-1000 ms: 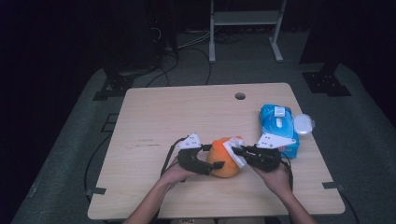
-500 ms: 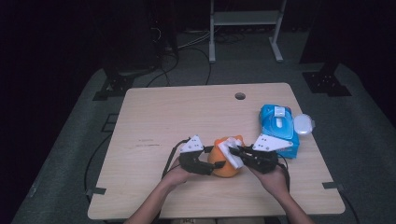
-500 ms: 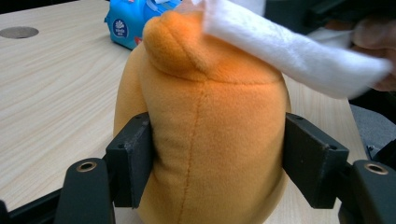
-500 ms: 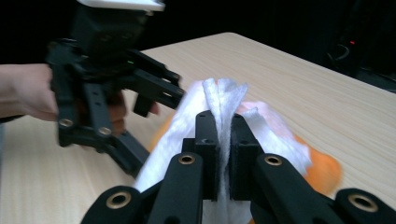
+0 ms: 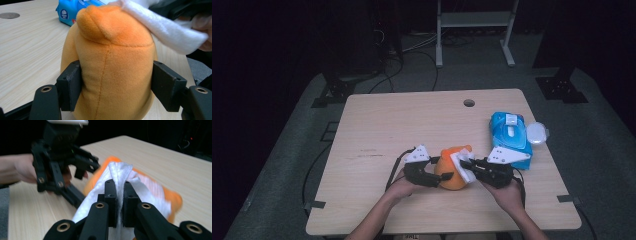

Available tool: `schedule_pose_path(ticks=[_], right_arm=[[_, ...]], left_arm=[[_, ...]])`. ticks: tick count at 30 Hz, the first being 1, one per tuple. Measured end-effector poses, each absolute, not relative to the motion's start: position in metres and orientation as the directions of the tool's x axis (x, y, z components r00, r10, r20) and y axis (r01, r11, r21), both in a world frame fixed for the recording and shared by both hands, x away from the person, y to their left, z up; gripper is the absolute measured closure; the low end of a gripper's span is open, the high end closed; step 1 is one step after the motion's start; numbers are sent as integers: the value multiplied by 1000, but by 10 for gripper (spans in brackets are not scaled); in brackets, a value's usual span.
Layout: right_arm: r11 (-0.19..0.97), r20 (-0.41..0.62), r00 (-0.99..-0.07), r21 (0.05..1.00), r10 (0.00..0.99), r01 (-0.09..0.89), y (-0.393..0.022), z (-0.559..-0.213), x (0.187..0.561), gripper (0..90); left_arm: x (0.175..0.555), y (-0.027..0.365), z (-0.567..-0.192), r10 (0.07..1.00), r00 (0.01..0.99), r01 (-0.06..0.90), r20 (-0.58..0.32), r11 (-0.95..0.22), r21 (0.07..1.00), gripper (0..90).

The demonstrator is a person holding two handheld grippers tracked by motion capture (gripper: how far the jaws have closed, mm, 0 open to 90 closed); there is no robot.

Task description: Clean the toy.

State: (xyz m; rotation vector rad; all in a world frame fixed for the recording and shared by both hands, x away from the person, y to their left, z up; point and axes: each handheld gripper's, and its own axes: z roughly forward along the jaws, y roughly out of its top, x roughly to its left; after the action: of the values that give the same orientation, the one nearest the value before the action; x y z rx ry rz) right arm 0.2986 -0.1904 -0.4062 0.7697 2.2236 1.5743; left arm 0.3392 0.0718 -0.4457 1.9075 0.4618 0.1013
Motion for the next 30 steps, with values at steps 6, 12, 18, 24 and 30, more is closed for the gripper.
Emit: schedule_pose_path(ticks=[6, 12, 18, 24, 30], right_arm=[[220, 51, -780, 946, 623, 237, -194, -395, 312, 838], [216, 132, -774, 919, 619, 330, -201, -411, 322, 838], [234, 130, -786, 914, 604, 331, -206, -407, 314, 838], [245, 112, -797, 918, 594, 312, -201, -405, 310, 837], [240, 101, -794, 924, 600, 299, -196, -395, 313, 838]], left_arm=[[332, 65, -444, 340, 935, 223, -101, -342, 913, 307], [334, 67, -443, 310, 946, 207, -99, -339, 918, 188], [342, 70, -454, 254, 957, 219, -137, -327, 919, 99], [339, 60, -459, 276, 956, 198, -104, -340, 919, 60], [334, 64, -440, 336, 941, 162, -31, -369, 915, 286]])
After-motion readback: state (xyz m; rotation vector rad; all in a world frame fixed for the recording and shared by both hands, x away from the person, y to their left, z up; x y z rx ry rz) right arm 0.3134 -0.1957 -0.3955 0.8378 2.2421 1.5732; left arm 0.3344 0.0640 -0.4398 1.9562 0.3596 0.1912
